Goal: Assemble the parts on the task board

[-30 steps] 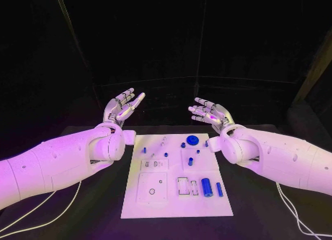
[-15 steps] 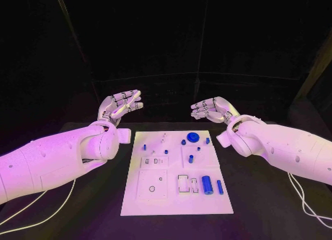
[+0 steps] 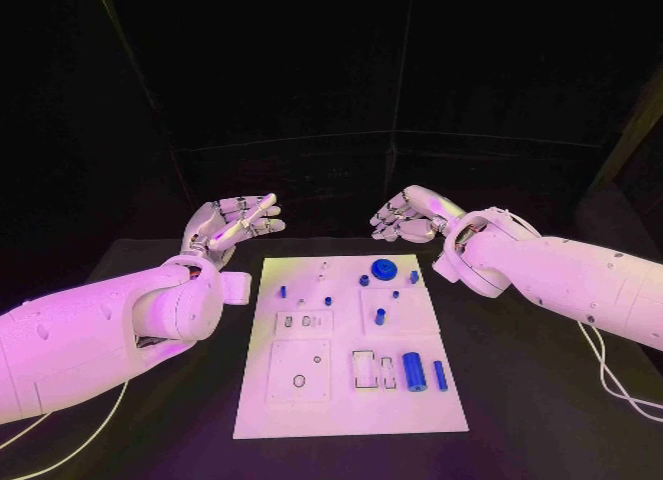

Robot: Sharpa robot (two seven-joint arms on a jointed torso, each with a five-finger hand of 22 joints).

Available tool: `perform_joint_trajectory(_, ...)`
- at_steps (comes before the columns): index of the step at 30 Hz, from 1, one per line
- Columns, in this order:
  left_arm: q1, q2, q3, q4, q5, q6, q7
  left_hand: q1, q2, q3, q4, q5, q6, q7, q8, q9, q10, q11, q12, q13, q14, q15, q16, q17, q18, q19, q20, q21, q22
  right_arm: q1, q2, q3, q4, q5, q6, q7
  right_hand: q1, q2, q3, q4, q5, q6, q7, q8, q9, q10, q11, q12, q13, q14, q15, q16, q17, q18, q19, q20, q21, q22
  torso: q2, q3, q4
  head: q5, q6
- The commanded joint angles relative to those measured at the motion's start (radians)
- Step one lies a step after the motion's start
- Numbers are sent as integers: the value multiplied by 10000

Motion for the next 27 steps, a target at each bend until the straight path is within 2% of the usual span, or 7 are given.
perform_joint_trajectory(1,25,-156,8,364,-328,432,-69,108,-2,-7,-98,-53,106,-1,0,-15,114,-3,-60,3,77,24,19,32,123,81,-25,8,-19,120,49,8,196,-2905,886,-1241,26,-332,-44,-87,215,579,-294,-98,20,904,-420,-165,20,2040,-619,917,787,178,1247,-671,1643,877,382,-21,24,16,-25)
perform_joint_trajectory(3,26,-248,7,544,-356,468,-88,130,0,-11,-131,-53,110,1,-15,-18,122,-2,-80,-1,79,24,4,41,121,92,-27,-2,-27,158,94,10,256,-3459,1123,-1470,24,-359,-5,-90,210,550,-296,-183,2,909,-429,-246,7,2218,-669,1134,1014,162,1316,-740,1976,1083,461,-24,32,65,-87)
perform_joint_trajectory(5,25,-323,7,709,-374,498,-110,148,-2,-24,-171,-54,95,20,-47,-25,114,11,-118,-8,78,27,-20,54,119,120,-30,-8,-35,184,151,12,284,-3965,1325,-1660,-31,-394,34,-79,125,446,-242,-309,-14,724,-410,-304,-18,2300,-681,1460,1283,158,1369,-782,2310,1290,559,-29,48,61,-77)
perform_joint_trajectory(9,23,-394,7,911,-391,539,-129,150,16,-65,-247,-54,77,49,-116,-31,99,34,-207,-17,74,33,-82,88,120,278,-42,31,-30,208,244,14,291,-4626,1605,-1884,-189,-463,143,-73,38,424,-257,-386,-2,572,-416,-290,-8,2285,-723,2696,2087,157,1411,-814,3083,1775,700,-28,97,-8,-30)
perform_joint_trajectory(13,21,-435,6,1048,-398,581,-142,156,32,-76,-279,-52,77,48,-140,-31,96,36,-240,-18,66,34,-110,101,119,341,-47,49,-26,217,327,16,262,-5025,1893,-2031,-331,-550,276,-74,-17,368,-229,-398,-5,298,-384,-270,-2,2216,-698,4106,2972,163,1381,-804,3914,2305,792,-29,121,-9,-14)
perform_joint_trajectory(20,21,-518,7,1277,-402,624,-157,167,47,-88,-320,-51,66,51,-171,-33,79,41,-283,-23,55,36,-142,114,115,399,-51,63,-25,222,445,17,174,-5362,2286,-2163,-377,-676,355,-36,-122,155,-159,-402,-11,-341,-238,-258,-4,2108,-612,5155,3735,170,1126,-696,4725,2844,941,-41,98,28,70)
perform_joint_trajectory(27,22,-539,8,1374,-403,649,-173,162,54,-110,-354,-54,44,74,-207,-35,50,58,-330,-28,46,44,-173,128,110,435,-52,65,-29,221,559,14,40,-5440,2536,-2163,-312,-711,376,-8,-136,-44,-166,-401,-7,-553,-215,-219,10,1953,-580,6055,4491,144,949,-629,5521,3533,1021,-22,108,48,83)
